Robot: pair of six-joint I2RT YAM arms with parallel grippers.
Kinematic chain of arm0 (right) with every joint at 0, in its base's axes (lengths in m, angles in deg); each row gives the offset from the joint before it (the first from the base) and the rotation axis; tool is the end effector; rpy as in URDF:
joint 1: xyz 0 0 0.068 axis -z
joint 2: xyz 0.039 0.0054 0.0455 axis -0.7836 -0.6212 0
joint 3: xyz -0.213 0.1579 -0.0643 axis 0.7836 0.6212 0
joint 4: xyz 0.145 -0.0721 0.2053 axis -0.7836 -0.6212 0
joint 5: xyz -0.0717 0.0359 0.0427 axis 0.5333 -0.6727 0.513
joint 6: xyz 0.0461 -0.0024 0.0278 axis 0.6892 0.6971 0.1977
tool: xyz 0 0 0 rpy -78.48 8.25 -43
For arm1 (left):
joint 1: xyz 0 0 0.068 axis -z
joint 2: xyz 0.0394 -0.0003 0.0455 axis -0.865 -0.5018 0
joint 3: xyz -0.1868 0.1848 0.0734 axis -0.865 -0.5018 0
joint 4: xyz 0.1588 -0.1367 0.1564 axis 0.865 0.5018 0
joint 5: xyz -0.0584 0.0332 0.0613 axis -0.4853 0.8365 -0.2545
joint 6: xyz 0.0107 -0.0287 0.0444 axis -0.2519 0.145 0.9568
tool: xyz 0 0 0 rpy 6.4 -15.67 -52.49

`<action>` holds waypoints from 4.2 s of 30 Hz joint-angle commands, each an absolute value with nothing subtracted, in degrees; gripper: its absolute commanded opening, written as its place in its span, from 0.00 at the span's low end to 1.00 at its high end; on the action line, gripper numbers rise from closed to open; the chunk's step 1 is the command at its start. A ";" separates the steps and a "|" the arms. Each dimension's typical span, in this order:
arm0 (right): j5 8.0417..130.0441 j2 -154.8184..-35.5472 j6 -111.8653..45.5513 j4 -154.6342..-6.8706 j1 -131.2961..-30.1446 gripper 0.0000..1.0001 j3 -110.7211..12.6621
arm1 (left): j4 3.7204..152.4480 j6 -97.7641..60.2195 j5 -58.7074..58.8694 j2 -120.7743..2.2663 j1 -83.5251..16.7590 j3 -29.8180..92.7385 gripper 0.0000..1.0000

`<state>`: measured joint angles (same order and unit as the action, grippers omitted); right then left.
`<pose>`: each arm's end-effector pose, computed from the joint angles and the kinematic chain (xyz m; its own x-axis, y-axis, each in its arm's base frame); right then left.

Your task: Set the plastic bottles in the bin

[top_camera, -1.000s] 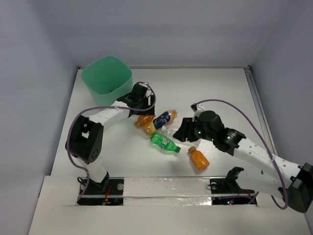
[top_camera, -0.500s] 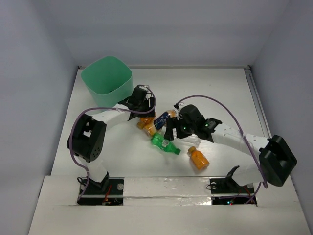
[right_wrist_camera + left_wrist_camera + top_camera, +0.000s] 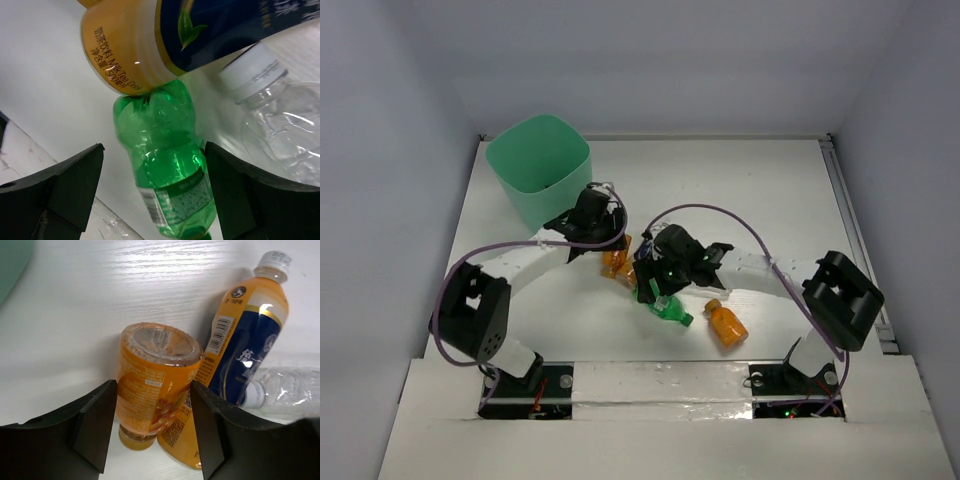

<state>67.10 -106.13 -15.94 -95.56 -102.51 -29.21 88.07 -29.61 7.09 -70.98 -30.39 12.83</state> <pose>0.2036 0.2601 0.1956 -0.7896 -0.3353 -0.5139 -0.5573 0.7422 0.3721 0.2836 -0.1613 0.2189 -0.7260 -0.0274 -0.6871 0.2483 0.9213 -0.2991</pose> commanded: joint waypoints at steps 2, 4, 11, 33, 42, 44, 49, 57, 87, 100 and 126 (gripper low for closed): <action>67.89 -108.32 -17.12 -96.59 -105.37 0.88 -31.76 | 89.85 -31.62 7.29 -63.84 -30.00 11.06 0.27; 68.60 -108.93 -16.86 -96.68 -106.17 0.88 -31.41 | 90.29 -31.71 7.46 -62.60 -30.00 10.53 0.27; 69.92 -108.50 -14.31 -95.19 -107.93 0.73 -28.77 | 89.60 -31.89 7.20 -63.74 -30.00 6.41 0.32; 68.77 -105.16 -11.14 -92.29 -108.99 0.79 -24.64 | 85.81 -35.14 5.45 -66.02 -30.00 11.94 0.84; 68.42 -104.89 -10.09 -90.79 -108.99 0.73 -22.79 | 86.60 -31.89 6.75 -75.51 -30.00 20.63 0.86; 68.34 -104.54 -9.91 -90.70 -108.99 0.73 -22.61 | 87.13 -30.84 7.11 -78.75 -30.00 22.57 0.86; 68.60 -103.40 -9.39 -90.70 -108.99 0.73 -22.18 | 86.43 -29.78 7.37 -83.33 -29.48 23.89 0.86; 68.51 -102.78 -8.33 -90.00 -108.99 0.69 -21.38 | 83.71 -30.40 9.66 -84.75 -29.47 22.14 0.57; 68.33 -81.78 -5.96 -102.13 -108.99 0.46 -31.22 | 101.29 -26.97 12.74 -61.45 -44.57 54.21 0.35; 75.61 -99.23 -10.35 -105.64 -108.99 0.45 -68.64 | 98.03 -29.25 8.79 -60.24 -52.76 53.34 0.86; 87.67 -147.61 11.45 -85.34 -100.72 0.67 -126.59 | 108.76 -38.57 3.61 -22.52 -41.78 11.50 0.12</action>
